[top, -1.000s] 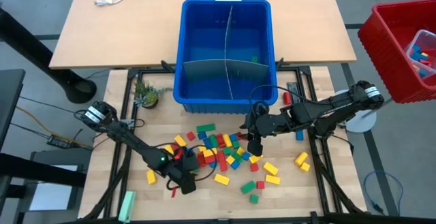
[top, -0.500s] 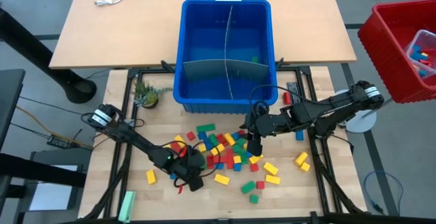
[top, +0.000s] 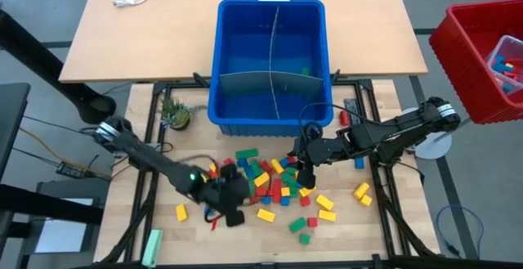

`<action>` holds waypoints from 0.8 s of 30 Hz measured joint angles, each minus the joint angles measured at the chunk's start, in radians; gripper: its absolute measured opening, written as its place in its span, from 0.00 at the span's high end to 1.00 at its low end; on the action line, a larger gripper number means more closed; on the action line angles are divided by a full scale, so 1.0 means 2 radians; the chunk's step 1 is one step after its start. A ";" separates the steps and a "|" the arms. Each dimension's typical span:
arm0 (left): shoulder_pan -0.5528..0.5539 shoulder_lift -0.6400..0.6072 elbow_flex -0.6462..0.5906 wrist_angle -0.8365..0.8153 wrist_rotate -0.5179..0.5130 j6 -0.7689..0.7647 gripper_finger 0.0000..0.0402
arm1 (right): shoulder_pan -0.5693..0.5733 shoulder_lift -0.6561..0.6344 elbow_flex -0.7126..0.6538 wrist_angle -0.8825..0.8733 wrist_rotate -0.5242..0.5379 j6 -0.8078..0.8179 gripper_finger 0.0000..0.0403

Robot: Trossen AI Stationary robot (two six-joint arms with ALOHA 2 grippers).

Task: Sort blocks
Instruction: Put the green block with the other green blocks into the blue bin

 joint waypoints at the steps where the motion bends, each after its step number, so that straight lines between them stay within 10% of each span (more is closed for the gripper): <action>1: 0.007 -0.008 0.020 -0.019 -0.017 0.024 0.91 | 0.000 0.000 0.000 0.000 0.000 -0.002 0.61; 11: 0.166 -0.036 0.166 -0.022 -0.077 0.311 0.90 | 0.000 0.000 0.000 0.005 0.032 -0.005 0.61; 24: 0.433 0.055 0.170 0.248 0.264 0.331 0.90 | -0.001 0.006 0.000 0.054 0.059 -0.013 0.61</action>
